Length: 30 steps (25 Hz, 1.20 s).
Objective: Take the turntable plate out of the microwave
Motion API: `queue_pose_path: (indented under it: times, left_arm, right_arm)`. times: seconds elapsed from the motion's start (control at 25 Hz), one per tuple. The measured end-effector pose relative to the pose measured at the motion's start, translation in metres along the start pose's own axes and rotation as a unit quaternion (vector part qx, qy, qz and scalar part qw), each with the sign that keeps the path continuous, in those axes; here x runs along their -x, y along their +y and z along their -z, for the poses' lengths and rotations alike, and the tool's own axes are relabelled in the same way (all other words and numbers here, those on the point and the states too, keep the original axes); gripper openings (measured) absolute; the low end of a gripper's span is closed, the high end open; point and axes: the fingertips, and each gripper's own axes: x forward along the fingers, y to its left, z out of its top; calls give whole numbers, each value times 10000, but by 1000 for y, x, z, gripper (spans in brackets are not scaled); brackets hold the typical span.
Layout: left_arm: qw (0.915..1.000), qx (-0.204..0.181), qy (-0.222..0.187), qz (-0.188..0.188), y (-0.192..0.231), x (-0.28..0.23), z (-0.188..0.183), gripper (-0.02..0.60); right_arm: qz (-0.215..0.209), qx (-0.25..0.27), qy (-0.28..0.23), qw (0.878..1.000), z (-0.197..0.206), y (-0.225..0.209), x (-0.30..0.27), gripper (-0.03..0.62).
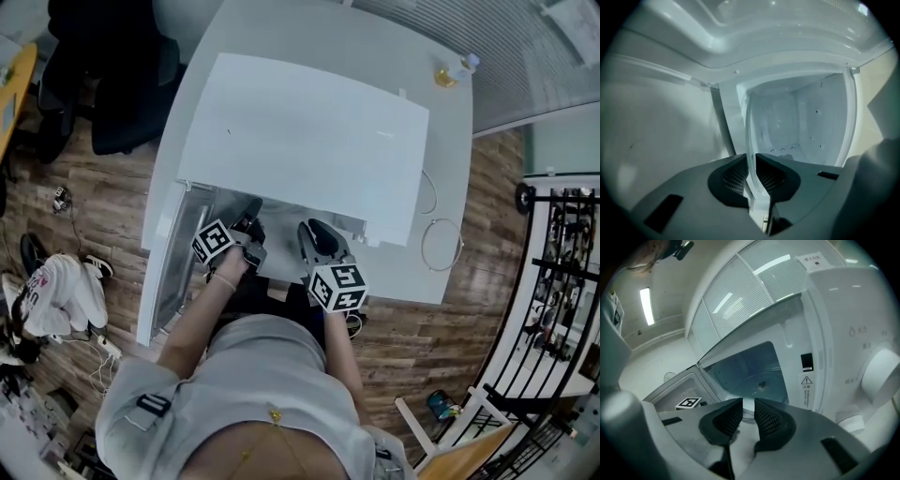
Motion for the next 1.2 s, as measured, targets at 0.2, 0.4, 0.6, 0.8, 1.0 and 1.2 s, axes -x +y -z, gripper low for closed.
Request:
queue_pose_path:
  times: [0.2,0.4,0.6,0.8,1.0,1.2]
  left_arm:
    - [9999,-18,81,128,-4,8,7,60]
    - [9997,47,161,160,-4,17,14,57]
    - [9994,121,285,159,0,25,21,57]
    - [9991,146,378,159,-1,34,26,57]
    - [9986,182,482,132,2,45,33,57]
    - [9977,234,621,105,4,56,46,57]
  right_arm:
    - [-77,-491,56,9987,14,-5,-10,95]
    - [-132,-1221,20,9924,31,-12,-18,135]
    - [69,-2236,-147,9745,48,-30,-29,169]
    - [400,-2810,-276,9585,63,-49,-31,190]
    - [151,-3533,-374,9346,74,-54,-45,190]
    - [-272,-4093,-701,9093,69,-56,-61,133]
